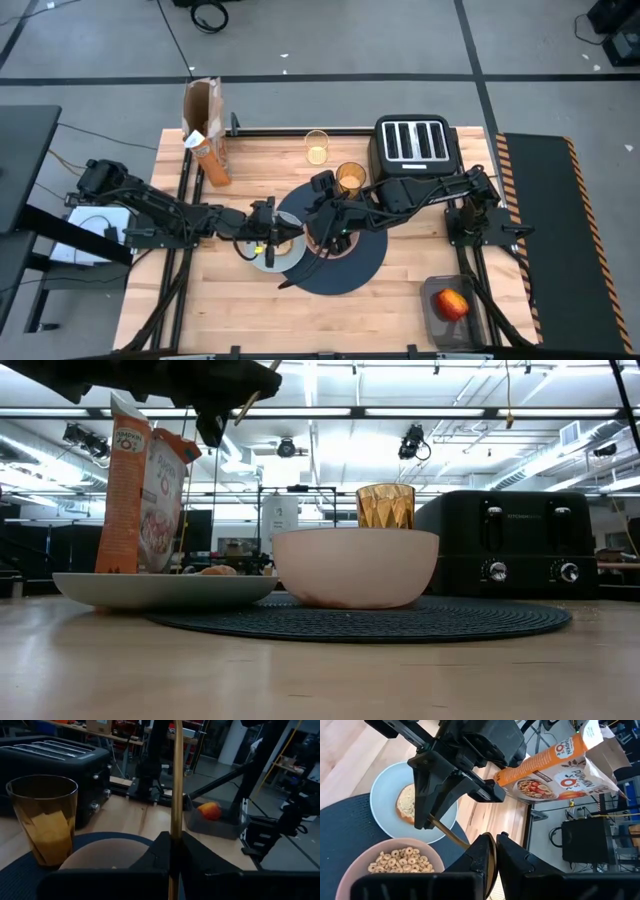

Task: Arrange a breakfast setting
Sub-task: Put the gold spoon on the right of the orange bowl

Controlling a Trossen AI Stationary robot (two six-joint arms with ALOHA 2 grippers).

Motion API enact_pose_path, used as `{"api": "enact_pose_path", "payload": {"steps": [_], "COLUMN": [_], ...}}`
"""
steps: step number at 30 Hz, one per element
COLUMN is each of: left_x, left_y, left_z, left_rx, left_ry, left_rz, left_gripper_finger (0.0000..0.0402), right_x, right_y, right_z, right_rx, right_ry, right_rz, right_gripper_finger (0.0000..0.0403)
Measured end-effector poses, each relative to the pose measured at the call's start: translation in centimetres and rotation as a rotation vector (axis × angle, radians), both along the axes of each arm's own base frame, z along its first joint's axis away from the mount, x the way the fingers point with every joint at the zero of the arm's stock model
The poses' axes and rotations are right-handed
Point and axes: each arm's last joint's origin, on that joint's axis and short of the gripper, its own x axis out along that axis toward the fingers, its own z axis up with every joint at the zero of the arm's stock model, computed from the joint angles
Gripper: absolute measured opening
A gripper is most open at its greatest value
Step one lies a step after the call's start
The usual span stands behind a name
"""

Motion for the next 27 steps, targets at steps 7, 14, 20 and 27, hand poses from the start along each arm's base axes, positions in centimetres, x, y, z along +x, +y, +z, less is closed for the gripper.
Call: {"api": "enact_pose_path", "payload": {"steps": [7, 14, 20, 27], "left_x": [0.0, 0.0, 0.0, 0.0], "left_y": [0.0, 0.0, 0.0, 0.0], "left_z": [0.0, 0.0, 0.1, 0.1], "left_rx": [-0.002, -0.001, 0.002, 0.014], "left_ry": [-0.002, -0.003, -0.005, -0.002], "left_rz": [0.005, 0.007, 0.005, 0.001], "left_gripper_finger": [0.0023, 0.0023, 0.0023, 0.0023], "right_x": [0.1, -0.5, -2.4, -3.1], "right_y": [0.1, -0.2, -0.9, -1.1], "right_z": [0.1, 1.1, 3.1, 3.4], "right_rx": [0.013, 0.034, 0.130, 0.178], "right_ry": [-0.022, -0.071, -0.121, -0.114], "right_rz": [-0.001, -0.045, -0.071, -0.108], "right_gripper_finger": [0.0075, 0.0147, 0.0161, 0.0172]}}
